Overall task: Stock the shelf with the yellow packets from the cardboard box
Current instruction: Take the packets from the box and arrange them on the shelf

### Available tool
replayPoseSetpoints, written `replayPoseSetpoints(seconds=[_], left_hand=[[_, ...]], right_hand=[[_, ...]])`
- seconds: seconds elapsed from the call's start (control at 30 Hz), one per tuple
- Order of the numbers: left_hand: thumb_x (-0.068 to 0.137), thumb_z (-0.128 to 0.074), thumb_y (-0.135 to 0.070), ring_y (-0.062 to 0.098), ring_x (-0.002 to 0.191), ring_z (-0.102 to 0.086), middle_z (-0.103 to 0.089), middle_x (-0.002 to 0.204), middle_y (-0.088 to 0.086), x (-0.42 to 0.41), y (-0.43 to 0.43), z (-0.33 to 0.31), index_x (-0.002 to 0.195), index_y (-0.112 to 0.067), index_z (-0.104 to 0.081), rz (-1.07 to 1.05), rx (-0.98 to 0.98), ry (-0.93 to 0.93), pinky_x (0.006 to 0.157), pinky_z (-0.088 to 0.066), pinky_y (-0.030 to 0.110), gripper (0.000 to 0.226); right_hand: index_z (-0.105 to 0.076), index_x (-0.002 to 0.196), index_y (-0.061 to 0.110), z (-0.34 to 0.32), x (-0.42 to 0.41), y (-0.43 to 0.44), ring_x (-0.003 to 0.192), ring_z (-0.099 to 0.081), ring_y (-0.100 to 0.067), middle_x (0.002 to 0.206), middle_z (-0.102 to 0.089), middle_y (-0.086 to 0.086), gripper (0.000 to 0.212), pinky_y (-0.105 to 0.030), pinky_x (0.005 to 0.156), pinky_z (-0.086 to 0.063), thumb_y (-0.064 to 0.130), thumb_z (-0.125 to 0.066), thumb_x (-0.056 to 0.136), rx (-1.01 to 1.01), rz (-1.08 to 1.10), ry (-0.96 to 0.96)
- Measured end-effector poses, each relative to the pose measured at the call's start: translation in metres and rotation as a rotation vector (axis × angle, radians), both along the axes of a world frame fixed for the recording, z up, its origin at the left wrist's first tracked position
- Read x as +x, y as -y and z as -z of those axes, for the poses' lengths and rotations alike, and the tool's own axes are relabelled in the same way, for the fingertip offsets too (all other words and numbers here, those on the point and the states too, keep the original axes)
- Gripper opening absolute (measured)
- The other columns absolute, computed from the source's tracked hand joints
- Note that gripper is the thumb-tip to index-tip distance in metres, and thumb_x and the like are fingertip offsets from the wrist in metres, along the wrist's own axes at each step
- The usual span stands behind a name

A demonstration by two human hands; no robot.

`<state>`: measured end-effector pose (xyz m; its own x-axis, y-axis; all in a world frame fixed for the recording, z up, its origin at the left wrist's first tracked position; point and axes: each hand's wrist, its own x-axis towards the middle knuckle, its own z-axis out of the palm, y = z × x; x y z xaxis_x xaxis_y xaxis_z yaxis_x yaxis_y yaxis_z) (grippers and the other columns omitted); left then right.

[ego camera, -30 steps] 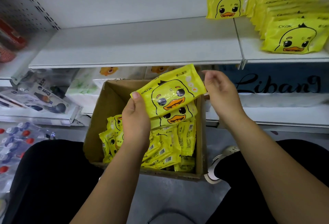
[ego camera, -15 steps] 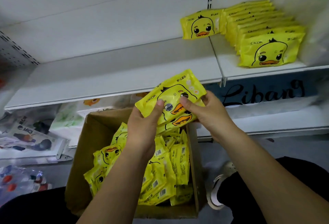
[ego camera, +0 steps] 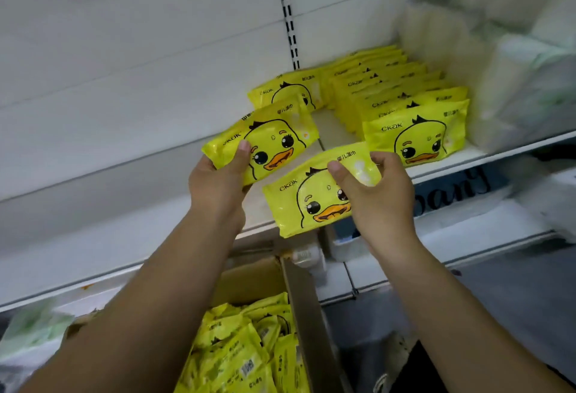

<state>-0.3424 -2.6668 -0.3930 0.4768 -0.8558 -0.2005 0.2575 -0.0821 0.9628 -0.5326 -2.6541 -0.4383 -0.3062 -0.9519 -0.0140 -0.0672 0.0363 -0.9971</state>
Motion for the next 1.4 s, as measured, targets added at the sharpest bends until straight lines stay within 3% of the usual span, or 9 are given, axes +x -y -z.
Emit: replayPoseSetpoints(seconds=[0.27, 0.43, 0.6, 0.73, 0.83, 0.97, 1.1, 1.3, 1.4], left_hand=[[0.092, -0.077, -0.020, 0.017, 0.092, -0.074, -0.076, 0.102, -0.001, 0.001, 0.126, 0.025, 0.096, -0.024, -0.068, 0.030, 0.033, 0.175, 0.082, -0.062, 0.033, 0.011], [0.091, -0.078, -0.021, 0.002, 0.071, -0.063, -0.067, 0.083, -0.011, 0.005, 0.167, 0.045, 0.095, -0.024, -0.067, 0.020, 0.045, 0.366, 0.052, -0.048, 0.008, 0.012], [0.061, -0.086, -0.059, 0.022, 0.090, -0.070, -0.074, 0.098, -0.004, 0.016, 0.184, 0.050, 0.094, -0.030, -0.075, 0.008, 0.097, 0.581, 0.076, -0.057, 0.030, 0.046], [0.077, -0.090, -0.033, 0.016, 0.080, -0.064, -0.070, 0.084, -0.010, 0.013, 0.185, 0.050, 0.090, -0.027, -0.070, 0.035, 0.072, 0.514, 0.068, -0.049, 0.022, 0.024], [0.080, -0.088, -0.031, 0.013, 0.074, -0.062, -0.065, 0.087, -0.008, 0.014, 0.180, 0.048, 0.101, -0.023, -0.061, 0.006, 0.066, 0.468, 0.059, -0.050, 0.020, 0.036], [0.083, -0.086, -0.032, 0.011, 0.069, -0.063, -0.065, 0.107, 0.005, 0.020, 0.150, 0.034, 0.114, -0.019, -0.053, 0.001, 0.095, 0.317, 0.080, -0.060, 0.033, 0.047], [0.094, -0.070, -0.046, 0.014, 0.088, -0.072, -0.073, 0.106, 0.005, 0.031, 0.091, 0.024, 0.105, -0.014, -0.062, 0.100, 0.143, 0.191, 0.085, -0.061, 0.035, 0.035], [0.104, -0.042, -0.056, 0.032, 0.102, -0.075, -0.078, 0.109, 0.012, 0.034, -0.016, 0.026, 0.114, -0.013, -0.069, 0.157, 0.208, -0.059, 0.097, -0.056, 0.056, 0.052], [0.107, -0.043, -0.047, 0.033, 0.104, -0.075, -0.077, 0.113, 0.014, 0.035, -0.063, 0.027, 0.119, -0.009, -0.068, 0.057, 0.175, -0.143, 0.100, -0.054, 0.055, 0.047]], right_hand=[[-0.054, 0.106, 0.032, 0.006, -0.004, 0.031, 0.083, -0.061, 0.008, 0.093, -0.063, 0.019, 0.041, -0.003, 0.068, -0.043, 0.042, -0.082, 0.079, -0.105, 0.197, -0.027], [-0.060, 0.105, 0.028, 0.009, 0.007, 0.041, 0.081, -0.066, -0.001, 0.091, -0.069, 0.013, 0.037, -0.009, 0.065, -0.048, 0.037, -0.084, 0.078, -0.148, 0.219, 0.020], [-0.063, 0.105, 0.026, 0.008, 0.017, 0.054, 0.081, -0.068, -0.007, 0.090, -0.071, 0.011, 0.038, -0.019, 0.070, -0.053, 0.039, -0.085, 0.076, -0.157, 0.236, 0.017], [-0.064, 0.108, 0.023, 0.009, 0.021, 0.057, 0.079, -0.069, -0.009, 0.090, -0.071, 0.010, 0.042, -0.023, 0.070, -0.055, 0.039, -0.085, 0.076, -0.150, 0.251, 0.031], [-0.061, 0.106, 0.026, 0.008, 0.026, 0.057, 0.079, -0.067, -0.003, 0.090, -0.069, 0.013, 0.040, -0.019, 0.070, -0.054, 0.038, -0.085, 0.077, -0.153, 0.253, 0.031], [-0.061, 0.108, 0.021, 0.004, 0.027, 0.054, 0.076, -0.065, 0.003, 0.092, -0.069, 0.011, 0.041, -0.011, 0.067, -0.050, 0.036, -0.084, 0.078, -0.150, 0.240, 0.043], [-0.063, 0.115, 0.018, 0.003, 0.038, 0.043, 0.092, -0.069, -0.010, 0.102, -0.071, 0.006, 0.049, -0.024, 0.079, -0.056, 0.042, -0.084, 0.078, -0.128, 0.162, 0.055], [-0.068, 0.097, 0.026, 0.001, 0.059, 0.011, 0.078, -0.066, 0.003, 0.085, -0.072, 0.014, 0.020, -0.018, 0.070, -0.052, 0.043, -0.073, 0.088, -0.073, -0.018, 0.085], [-0.069, 0.092, 0.024, 0.005, 0.066, -0.008, 0.085, -0.068, -0.011, 0.089, -0.072, 0.007, 0.027, -0.033, 0.080, -0.056, 0.050, -0.061, 0.096, 0.012, -0.089, 0.098]])
